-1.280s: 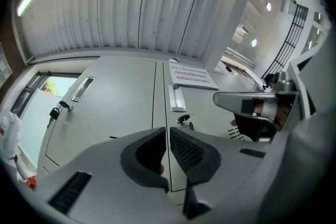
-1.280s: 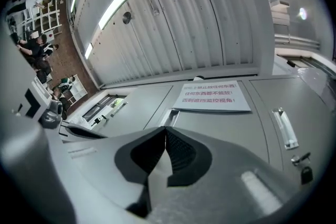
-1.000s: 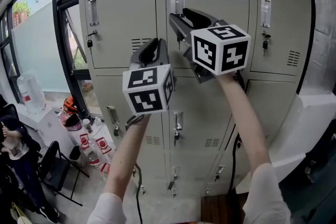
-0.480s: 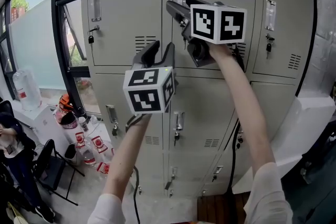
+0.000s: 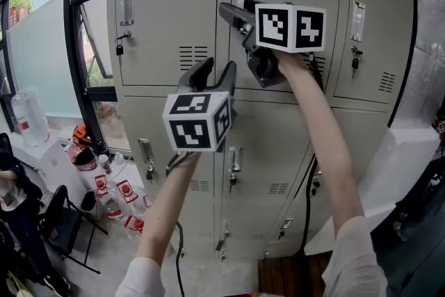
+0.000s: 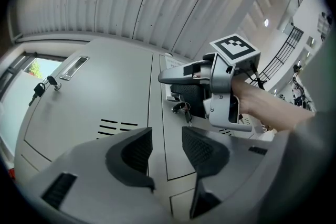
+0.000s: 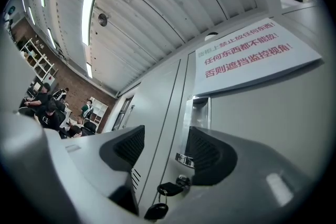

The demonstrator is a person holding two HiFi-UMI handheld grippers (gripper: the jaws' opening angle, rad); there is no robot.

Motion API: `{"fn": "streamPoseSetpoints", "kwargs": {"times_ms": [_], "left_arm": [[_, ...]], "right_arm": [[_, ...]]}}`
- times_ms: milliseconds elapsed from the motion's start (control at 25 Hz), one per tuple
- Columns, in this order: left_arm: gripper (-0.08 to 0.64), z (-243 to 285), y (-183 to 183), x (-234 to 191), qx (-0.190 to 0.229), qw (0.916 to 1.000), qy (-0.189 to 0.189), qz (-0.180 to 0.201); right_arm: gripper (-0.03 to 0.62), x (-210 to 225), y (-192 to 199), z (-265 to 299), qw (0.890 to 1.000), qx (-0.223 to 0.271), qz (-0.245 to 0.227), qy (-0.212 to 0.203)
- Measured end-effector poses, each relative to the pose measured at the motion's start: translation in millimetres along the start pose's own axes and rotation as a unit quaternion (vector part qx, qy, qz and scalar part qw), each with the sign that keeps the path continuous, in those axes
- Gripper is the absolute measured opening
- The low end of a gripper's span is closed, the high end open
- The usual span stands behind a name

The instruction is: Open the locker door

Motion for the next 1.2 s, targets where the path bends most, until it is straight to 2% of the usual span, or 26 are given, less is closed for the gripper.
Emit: {"fn": "streamPoseSetpoints", "kwargs": {"times_ms": [160, 320, 480, 680, 920, 1120, 1200], "left_arm": [[0.166, -3, -1, 5, -0.007, 0.9995, 0.026, -0.018], [0.173, -5, -6, 9, 0.005, 0.9984, 0.045, -0.035], [0.179, -5, -3, 19, -0.003, 0.9961, 0.067, -0.057], [0.179, -11, 1, 24, -0.024, 0.9957, 0.075, -0.05], [0.179, -16, 15, 30, -0.07, 0.9922, 0.086, -0.056], [0.176, -27, 16, 41, -0.079, 0.9931, 0.076, -0.041], [0.154, -32, 13, 46, -0.083, 0.9928, 0.077, -0.039]], "right_arm": [[0.253, -4, -1, -5, 1.0, -0.003, -0.02, 0.008], [0.253, -12, -6, -12, 0.999, -0.001, -0.05, 0.015], [0.253, -21, -10, -22, 0.998, -0.01, -0.061, 0.004], [0.253, -28, -19, -38, 0.998, -0.008, -0.055, -0.012], [0.253, -35, -29, -53, 0.999, -0.005, -0.052, -0.014], [0.253, -39, -33, -66, 0.998, -0.01, -0.052, -0.015], [0.253, -40, -34, -70, 0.999, -0.009, -0.052, -0.013]]}}
Point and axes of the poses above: the fingertips, and each gripper's own axes: z forward along the fingers, x to its right, y out of its underside, the point moved 1 cm from there along -z, backward along the fingers, and after that the axes turned 9 degrees about -z, right-handed, at the moved point
